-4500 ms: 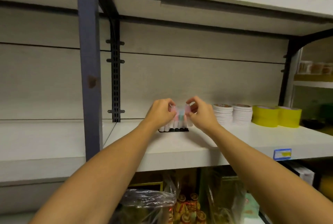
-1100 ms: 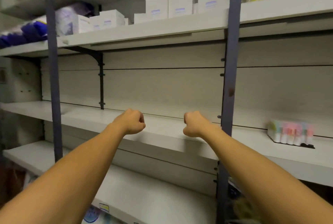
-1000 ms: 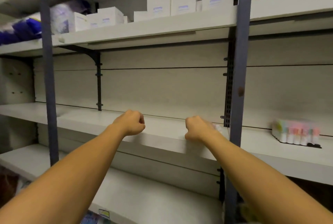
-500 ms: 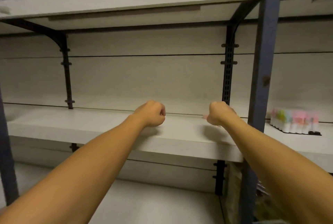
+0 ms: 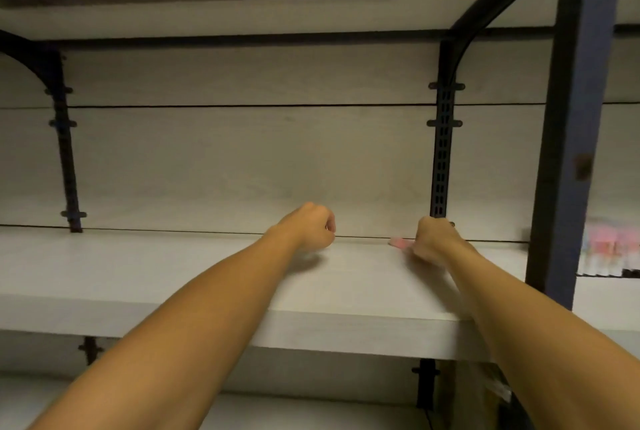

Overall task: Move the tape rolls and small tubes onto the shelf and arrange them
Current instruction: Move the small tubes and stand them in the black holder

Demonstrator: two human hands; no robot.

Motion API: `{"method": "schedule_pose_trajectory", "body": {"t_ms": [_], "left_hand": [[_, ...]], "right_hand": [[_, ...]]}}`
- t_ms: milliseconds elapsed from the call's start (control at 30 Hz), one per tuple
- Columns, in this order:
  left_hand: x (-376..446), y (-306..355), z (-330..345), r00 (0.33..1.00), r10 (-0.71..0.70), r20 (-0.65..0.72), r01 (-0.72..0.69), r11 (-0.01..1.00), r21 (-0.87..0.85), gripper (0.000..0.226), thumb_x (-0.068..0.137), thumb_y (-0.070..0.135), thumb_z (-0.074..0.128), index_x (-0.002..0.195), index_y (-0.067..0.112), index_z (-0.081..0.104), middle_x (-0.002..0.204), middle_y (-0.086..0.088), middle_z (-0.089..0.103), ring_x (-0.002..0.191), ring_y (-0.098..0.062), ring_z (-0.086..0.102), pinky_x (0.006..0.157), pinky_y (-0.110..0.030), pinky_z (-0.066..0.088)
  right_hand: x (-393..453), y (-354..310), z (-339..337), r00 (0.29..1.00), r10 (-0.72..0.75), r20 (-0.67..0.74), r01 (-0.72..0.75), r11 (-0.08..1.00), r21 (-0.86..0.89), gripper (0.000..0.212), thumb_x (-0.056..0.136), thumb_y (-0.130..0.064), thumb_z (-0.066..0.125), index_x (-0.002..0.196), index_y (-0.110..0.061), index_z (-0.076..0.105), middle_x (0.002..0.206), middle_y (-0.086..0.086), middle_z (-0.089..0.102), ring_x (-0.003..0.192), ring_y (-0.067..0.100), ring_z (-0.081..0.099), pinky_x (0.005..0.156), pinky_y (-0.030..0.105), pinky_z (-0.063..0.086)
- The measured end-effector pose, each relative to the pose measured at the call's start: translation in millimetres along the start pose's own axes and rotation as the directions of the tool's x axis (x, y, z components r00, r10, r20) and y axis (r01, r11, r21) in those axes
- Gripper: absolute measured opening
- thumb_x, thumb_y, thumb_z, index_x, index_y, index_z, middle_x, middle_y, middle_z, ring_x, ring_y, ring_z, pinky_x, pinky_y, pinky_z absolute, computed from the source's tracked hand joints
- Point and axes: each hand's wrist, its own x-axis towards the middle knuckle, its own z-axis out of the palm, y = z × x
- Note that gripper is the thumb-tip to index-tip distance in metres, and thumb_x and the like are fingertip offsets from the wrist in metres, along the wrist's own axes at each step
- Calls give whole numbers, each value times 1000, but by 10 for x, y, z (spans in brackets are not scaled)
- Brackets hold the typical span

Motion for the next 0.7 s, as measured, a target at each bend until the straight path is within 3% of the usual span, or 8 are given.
{"method": "schedule_pose_trajectory", "body": {"t_ms": [67,167,300,367,467,600,700], "left_hand": [[138,2,44,999,26,25,-26,1000,1,24,86,17,54,101,23,71,96,5,61,97,-22,62,89,-37,56],[354,28,93,997,75,21,-75,997,-5,23,88,16,56,105,21,71,107,-2,66,100,-24,63,90,-35,55],[575,123,224,987,156,41,-156,988,-11,26,88,15,56,108,22,71,112,-3,67,105,-25,63,92,-34,53],[679,191,303,980,193,44,-192,981,-22,28,89,13,55,111,22,71,115,-3,67,106,-26,63,93,-35,53],[810,342,409,965,262,34,-260,965,-40,31,92,12,55,118,20,68,122,-7,65,112,-27,61,95,-33,51],[970,538,558,937,344,68,-346,938,13,36,95,15,56,131,20,60,136,-6,56,121,-28,56,100,-36,47],[1077,675,659,903,424,71,-429,901,69,38,97,20,58,136,21,56,137,-4,54,123,-28,54,101,-38,47]], "right_hand": [[24,-12,34,1000,22,13,-22,1000,5,73,88,-67,54,117,-1,57,119,16,58,92,28,54,81,35,50],[62,-40,50,999,38,22,-37,999,-13,76,87,-71,52,119,-2,56,122,16,57,102,30,58,80,33,48],[106,-92,-31,999,40,-27,-42,998,-52,69,72,-78,64,80,-11,53,91,8,59,83,26,59,64,32,45],[133,-101,-100,994,44,-98,-51,996,-71,58,76,-66,70,72,-12,49,83,8,58,79,27,60,62,32,46],[144,-98,-215,979,57,-195,-70,996,-63,31,91,-30,62,70,-14,45,88,12,60,78,29,60,59,32,45],[121,-73,-337,970,54,-237,-78,993,-91,32,93,-37,63,78,-12,49,82,7,56,84,30,60,64,34,47],[97,-35,-377,967,61,-247,-87,992,-94,27,92,-37,66,96,-12,59,92,9,59,89,31,59,71,36,51]]}}
